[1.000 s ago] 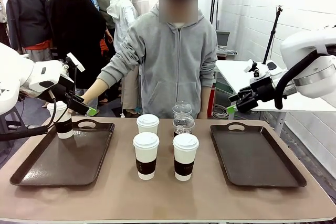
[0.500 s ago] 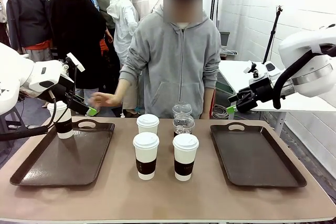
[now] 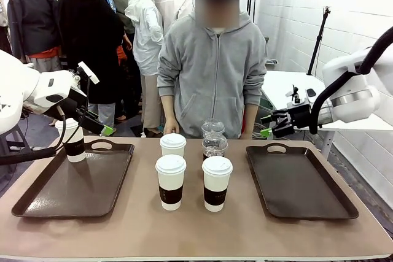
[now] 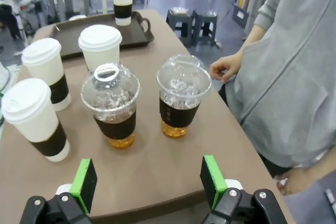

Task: Distribute the coffee onto the tray.
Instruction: Pick up one iced Americano and place it on the right Handle tray.

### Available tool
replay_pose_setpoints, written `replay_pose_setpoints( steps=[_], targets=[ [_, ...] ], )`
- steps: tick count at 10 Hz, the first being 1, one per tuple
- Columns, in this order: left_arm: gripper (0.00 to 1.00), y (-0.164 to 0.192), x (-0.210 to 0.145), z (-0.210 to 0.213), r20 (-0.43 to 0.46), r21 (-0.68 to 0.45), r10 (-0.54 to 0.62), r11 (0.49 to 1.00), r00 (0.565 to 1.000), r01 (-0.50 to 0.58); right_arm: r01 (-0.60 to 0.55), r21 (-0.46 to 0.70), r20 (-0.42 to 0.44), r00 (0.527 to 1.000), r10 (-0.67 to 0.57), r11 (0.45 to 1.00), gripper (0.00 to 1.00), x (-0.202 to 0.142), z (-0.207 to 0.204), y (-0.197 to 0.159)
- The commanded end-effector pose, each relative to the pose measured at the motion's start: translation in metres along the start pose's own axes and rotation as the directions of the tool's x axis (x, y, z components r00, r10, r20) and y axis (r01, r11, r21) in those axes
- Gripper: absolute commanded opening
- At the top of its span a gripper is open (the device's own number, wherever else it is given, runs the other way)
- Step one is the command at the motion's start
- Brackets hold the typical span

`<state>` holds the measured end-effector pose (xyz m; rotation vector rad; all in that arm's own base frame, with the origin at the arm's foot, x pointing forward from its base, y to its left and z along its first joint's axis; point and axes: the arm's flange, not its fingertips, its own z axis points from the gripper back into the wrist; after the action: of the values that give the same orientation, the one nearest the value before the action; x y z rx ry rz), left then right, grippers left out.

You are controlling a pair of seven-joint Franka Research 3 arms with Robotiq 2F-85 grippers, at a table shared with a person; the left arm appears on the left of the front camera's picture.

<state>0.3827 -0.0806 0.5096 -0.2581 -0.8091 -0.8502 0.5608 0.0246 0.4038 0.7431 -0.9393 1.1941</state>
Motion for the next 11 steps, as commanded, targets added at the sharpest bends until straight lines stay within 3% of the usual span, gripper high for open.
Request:
replay_pose_setpoints(
  steps=[1, 4, 5, 11],
  targets=[
    [1.0, 0.003, -0.001, -0.001, 0.006, -0.003, 0.005, 1.0, 1.0, -0.005, 0.018, 0.023, 0.054, 0.998, -0.019, 1.0, 1.0, -0.015, -0.011, -0.017],
    [1.0, 0.003, -0.001, -0.001, 0.006, -0.003, 0.005, 1.0, 1.0, -0.005, 0.063, 0.085, 0.039, 0.997, -0.067, 0.994, 1.0, -0.028, -0.019, -0.031],
    [1.0, 0.003, -0.001, -0.001, 0.006, -0.003, 0.005, 1.0, 1.0, -0.005, 0.043, 0.049, 0.024, 0.999, -0.044, 0.998, 1.0, -0.03, -0.016, -0.016],
    [1.0, 0.003, -0.001, -0.001, 0.006, -0.003, 0.005, 1.0, 1.0, -0.005, 0.041, 0.054, 0.031, 0.999, -0.043, 0.998, 1.0, -0.03, -0.015, -0.022]
  ],
)
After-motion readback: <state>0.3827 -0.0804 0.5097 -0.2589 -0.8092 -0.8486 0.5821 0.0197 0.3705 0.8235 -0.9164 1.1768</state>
